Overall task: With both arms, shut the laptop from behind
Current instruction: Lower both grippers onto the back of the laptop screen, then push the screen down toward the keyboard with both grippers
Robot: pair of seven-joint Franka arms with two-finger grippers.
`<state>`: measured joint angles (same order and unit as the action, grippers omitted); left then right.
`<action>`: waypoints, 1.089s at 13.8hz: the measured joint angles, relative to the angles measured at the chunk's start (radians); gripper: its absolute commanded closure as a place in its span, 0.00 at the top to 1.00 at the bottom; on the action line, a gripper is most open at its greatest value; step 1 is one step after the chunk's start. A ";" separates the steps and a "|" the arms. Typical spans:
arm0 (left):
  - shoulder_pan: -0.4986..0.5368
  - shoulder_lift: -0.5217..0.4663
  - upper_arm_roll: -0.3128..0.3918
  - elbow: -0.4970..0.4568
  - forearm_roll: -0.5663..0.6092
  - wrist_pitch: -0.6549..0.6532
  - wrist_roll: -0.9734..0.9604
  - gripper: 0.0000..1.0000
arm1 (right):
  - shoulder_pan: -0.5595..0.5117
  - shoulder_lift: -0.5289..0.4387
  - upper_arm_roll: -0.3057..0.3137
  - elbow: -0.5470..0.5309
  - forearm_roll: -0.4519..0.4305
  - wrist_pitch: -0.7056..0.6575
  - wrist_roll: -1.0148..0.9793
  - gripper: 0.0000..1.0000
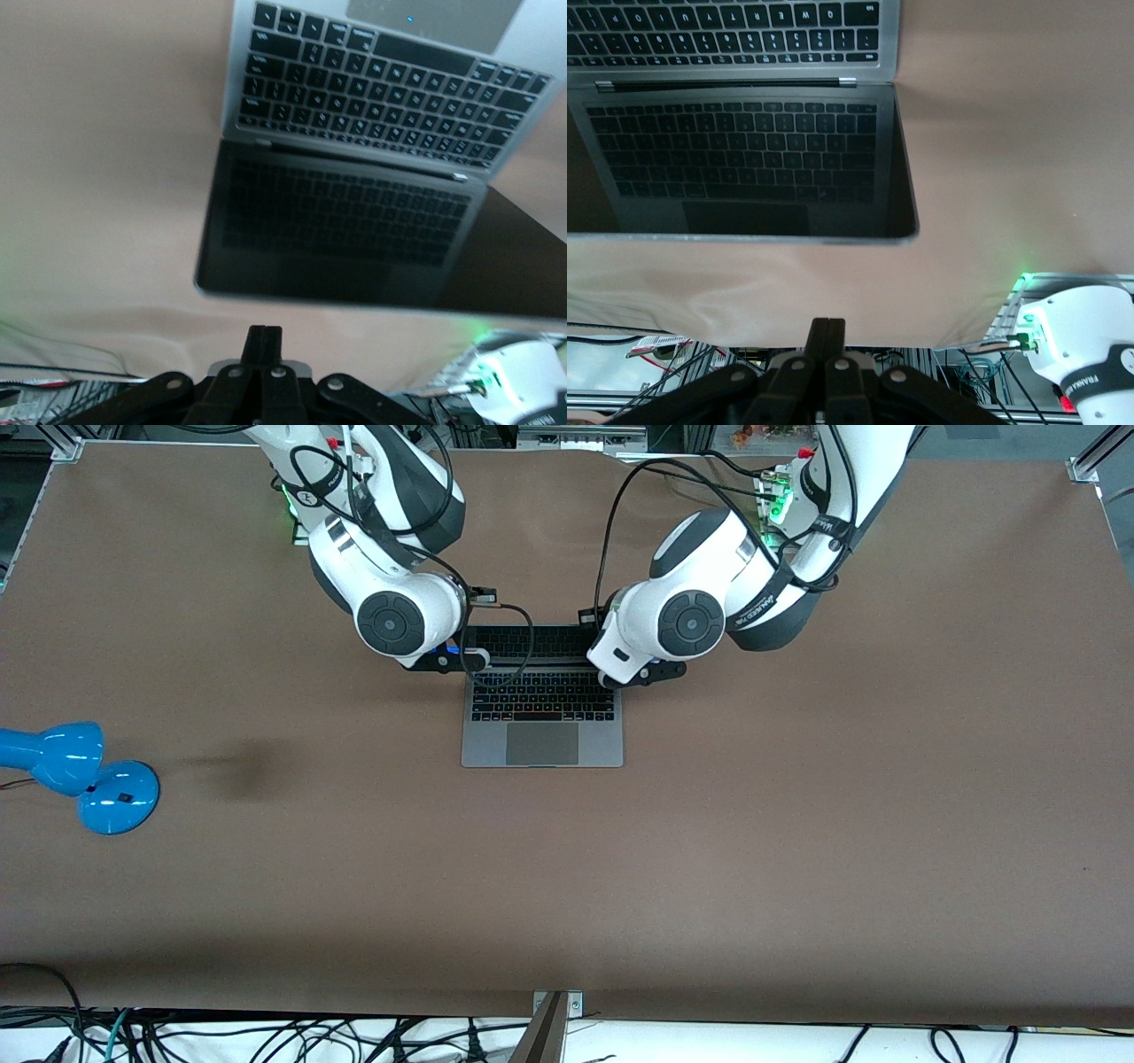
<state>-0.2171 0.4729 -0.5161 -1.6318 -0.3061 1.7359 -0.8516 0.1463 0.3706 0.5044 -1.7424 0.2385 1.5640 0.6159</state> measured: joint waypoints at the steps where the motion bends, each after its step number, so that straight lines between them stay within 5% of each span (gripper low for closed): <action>1: 0.000 0.006 0.001 0.002 0.009 0.006 0.000 0.00 | -0.001 0.006 -0.001 0.000 0.000 0.011 -0.003 0.00; 15: 0.005 0.063 0.019 0.040 0.079 0.106 0.001 0.00 | -0.073 0.031 -0.012 0.003 0.000 0.269 -0.148 0.00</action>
<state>-0.2120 0.5354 -0.4974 -1.5915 -0.2275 1.8421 -0.8502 0.0736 0.4013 0.4921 -1.7396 0.2384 1.8332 0.4680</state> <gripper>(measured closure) 0.991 0.991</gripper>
